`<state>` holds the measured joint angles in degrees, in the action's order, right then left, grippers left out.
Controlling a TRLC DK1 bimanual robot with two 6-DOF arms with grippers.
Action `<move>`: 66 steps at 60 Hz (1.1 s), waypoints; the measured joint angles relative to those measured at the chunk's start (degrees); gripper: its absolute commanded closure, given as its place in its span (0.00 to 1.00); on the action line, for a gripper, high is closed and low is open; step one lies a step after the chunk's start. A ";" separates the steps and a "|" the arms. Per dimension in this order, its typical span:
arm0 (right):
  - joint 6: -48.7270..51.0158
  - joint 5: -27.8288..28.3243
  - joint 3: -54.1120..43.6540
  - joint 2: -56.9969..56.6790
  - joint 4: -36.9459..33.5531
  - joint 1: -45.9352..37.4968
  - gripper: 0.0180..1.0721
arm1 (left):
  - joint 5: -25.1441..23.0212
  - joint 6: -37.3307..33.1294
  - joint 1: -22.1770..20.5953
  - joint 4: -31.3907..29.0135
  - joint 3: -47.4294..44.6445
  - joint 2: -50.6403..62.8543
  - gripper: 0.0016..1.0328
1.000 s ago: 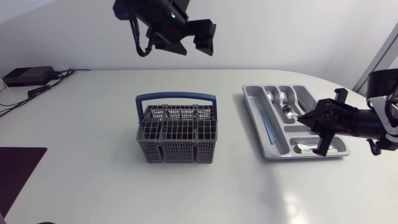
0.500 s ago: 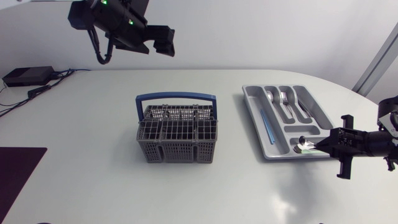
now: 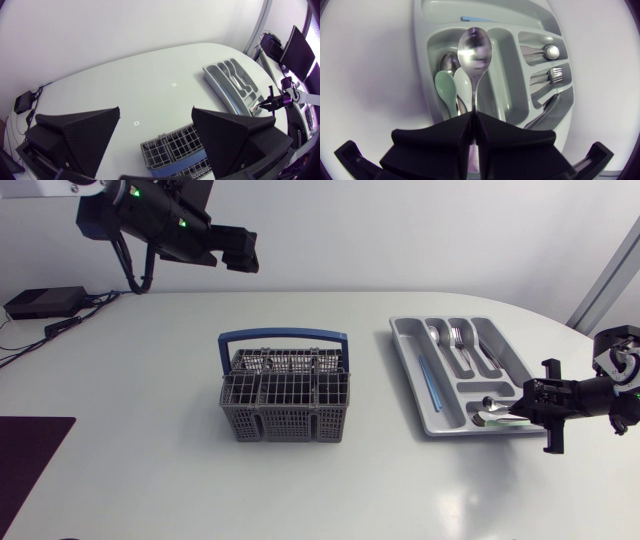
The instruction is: Unload the cutlery basket into the drawer organizer.
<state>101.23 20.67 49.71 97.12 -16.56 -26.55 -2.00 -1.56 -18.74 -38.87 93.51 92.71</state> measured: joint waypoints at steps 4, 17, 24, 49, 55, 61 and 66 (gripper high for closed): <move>0.04 -0.68 0.13 0.35 0.02 0.66 0.94 | 0.48 -0.02 0.00 0.26 -0.81 -0.46 0.04; 0.72 -2.10 0.22 0.76 -0.04 2.47 0.80 | 1.03 -0.11 0.00 1.36 -1.29 -1.68 0.04; 0.90 -2.89 0.22 0.79 -0.02 2.49 0.76 | 1.03 -0.22 0.00 1.46 -1.40 -1.73 0.04; 0.83 -1.60 0.20 -0.96 -0.24 2.14 0.20 | 1.40 -1.14 0.59 1.99 -3.91 -3.72 0.04; -0.55 1.51 -0.02 -5.79 -0.24 1.66 0.14 | 1.70 -1.75 2.03 2.80 -4.90 -5.33 0.04; -3.69 5.20 -0.79 -12.02 -0.22 1.31 0.10 | 2.78 -2.78 3.74 4.70 -6.38 -7.50 0.04; -7.21 7.56 -1.88 -17.27 -0.15 1.36 0.07 | 3.02 -3.56 5.11 6.03 -8.28 -9.64 0.04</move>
<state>94.02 28.23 47.83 79.85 -16.71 -25.19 1.02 -5.13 -13.63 -32.84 85.23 83.07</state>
